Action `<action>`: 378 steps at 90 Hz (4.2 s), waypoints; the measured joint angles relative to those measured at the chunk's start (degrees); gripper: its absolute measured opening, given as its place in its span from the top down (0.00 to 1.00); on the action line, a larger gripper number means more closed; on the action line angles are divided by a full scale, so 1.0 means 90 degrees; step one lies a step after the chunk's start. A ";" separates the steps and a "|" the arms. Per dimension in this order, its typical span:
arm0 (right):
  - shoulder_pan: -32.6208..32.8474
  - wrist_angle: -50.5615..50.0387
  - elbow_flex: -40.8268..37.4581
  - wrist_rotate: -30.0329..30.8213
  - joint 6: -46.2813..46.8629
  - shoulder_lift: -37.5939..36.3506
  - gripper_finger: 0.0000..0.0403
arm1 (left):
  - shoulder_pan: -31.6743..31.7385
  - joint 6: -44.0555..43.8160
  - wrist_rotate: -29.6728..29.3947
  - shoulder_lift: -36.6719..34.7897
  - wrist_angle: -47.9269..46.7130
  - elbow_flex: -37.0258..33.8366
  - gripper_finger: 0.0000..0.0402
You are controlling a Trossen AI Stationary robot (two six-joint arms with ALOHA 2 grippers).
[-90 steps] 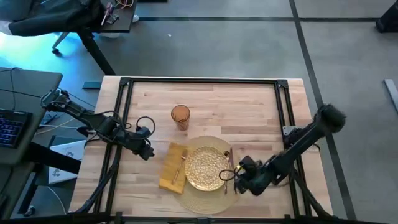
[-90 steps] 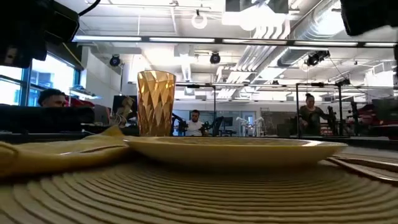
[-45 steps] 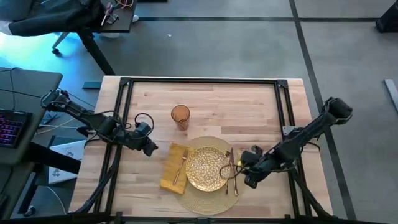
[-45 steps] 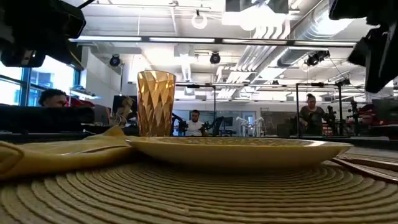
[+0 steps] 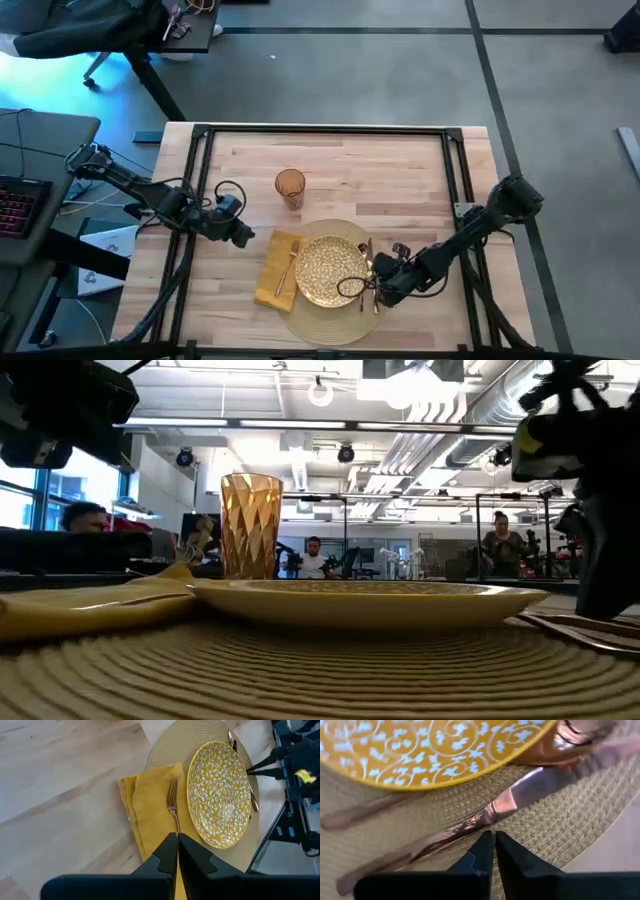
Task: Set table place
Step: Adjust the yellow tablemat, then return to Home Position
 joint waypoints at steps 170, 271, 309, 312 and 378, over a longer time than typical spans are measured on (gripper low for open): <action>0.0120 0.4541 0.1909 -0.0649 -0.2570 0.2688 1.00 | 0.0000 0.0309 0.0913 -0.0070 0.0027 0.0000 1.00; -0.2271 0.1226 0.2367 -0.3460 -0.3415 -0.0538 1.00 | -0.0002 0.1566 0.0641 -0.0512 0.0420 0.0000 1.00; -0.4365 0.1942 -0.2062 -0.3494 -0.3861 -0.4995 1.00 | 0.0000 0.0803 -0.0265 -0.0510 0.0511 0.0000 1.00; -0.4459 0.1980 -0.2347 -0.3494 -0.3865 -0.5318 1.00 | 0.0000 0.0723 -0.0345 -0.0510 0.0510 0.0000 1.00; -0.5214 0.2001 -0.5042 -0.3459 -0.4202 -1.0015 1.00 | 0.0000 0.0273 -0.1718 -0.0508 0.0890 0.0000 1.00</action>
